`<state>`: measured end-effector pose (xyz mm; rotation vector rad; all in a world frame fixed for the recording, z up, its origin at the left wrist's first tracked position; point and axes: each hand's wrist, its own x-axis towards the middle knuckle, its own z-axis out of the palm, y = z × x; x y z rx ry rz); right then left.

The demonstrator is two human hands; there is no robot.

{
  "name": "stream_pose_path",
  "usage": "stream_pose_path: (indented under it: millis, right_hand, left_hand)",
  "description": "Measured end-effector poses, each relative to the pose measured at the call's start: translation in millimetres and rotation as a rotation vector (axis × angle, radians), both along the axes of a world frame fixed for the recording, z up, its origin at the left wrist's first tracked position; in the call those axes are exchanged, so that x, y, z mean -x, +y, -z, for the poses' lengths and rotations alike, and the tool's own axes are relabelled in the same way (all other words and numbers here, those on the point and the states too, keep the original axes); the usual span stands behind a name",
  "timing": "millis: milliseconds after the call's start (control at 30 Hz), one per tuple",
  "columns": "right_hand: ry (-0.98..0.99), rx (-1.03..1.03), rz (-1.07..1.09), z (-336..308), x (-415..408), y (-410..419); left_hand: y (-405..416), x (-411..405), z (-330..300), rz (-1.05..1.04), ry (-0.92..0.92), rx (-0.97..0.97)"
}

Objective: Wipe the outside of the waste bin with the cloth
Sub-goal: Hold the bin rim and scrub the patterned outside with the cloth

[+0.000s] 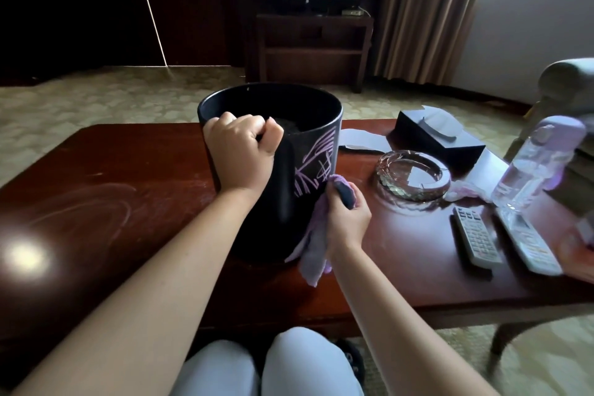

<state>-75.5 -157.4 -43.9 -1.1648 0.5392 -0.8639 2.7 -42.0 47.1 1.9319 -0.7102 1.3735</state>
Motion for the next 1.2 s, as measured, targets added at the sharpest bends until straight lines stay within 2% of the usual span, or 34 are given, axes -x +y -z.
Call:
stream_pose_path:
  millis: [167, 300, 333, 467, 500, 633, 767, 833, 967, 1200]
  right_hand:
    - [-0.031, 0.201, 0.007, 3.0, 11.1, 27.4]
    - [-0.005, 0.075, 0.097, -7.5, -1.8, 7.4]
    - [-0.001, 0.095, 0.108, -6.8, -1.7, 8.4]
    - [-0.053, 0.501, 0.051, 3.5, 18.2, 34.9]
    - [-0.060, 0.523, 0.052, 3.7, 18.1, 34.7]
    - [-0.005, 0.316, 0.132, -3.9, 10.3, 31.0]
    - [-0.020, 0.617, 0.029, 5.8, 22.7, 47.3]
    - [-0.026, 0.586, 0.043, 5.0, 22.0, 46.4]
    - [-0.049, 0.491, 0.201, -11.9, 12.5, 43.9]
    - [-0.046, 0.727, 0.164, -7.1, 16.2, 46.3]
  left_hand:
    - [0.1, -0.7, 2.3, -0.019, -0.014, 0.009]
    - [1.7, -0.2, -1.3, -0.008, 0.006, -0.006]
    - [1.3, -0.2, -1.5, -0.007, 0.007, -0.002]
    - [-0.8, -0.4, 1.5, -0.016, -0.023, 0.010]
    - [-0.3, -0.3, 1.4, -0.015, -0.017, 0.005]
    - [2.0, -0.1, -0.3, -0.010, 0.014, -0.010]
    - [1.1, 0.6, 0.6, -0.023, 0.009, -0.012]
    - [2.1, 0.3, 0.0, -0.023, 0.021, -0.019]
    - [2.6, 1.0, 0.0, -0.011, 0.036, -0.025]
    - [4.4, 1.3, -0.7, -0.003, 0.041, -0.027]
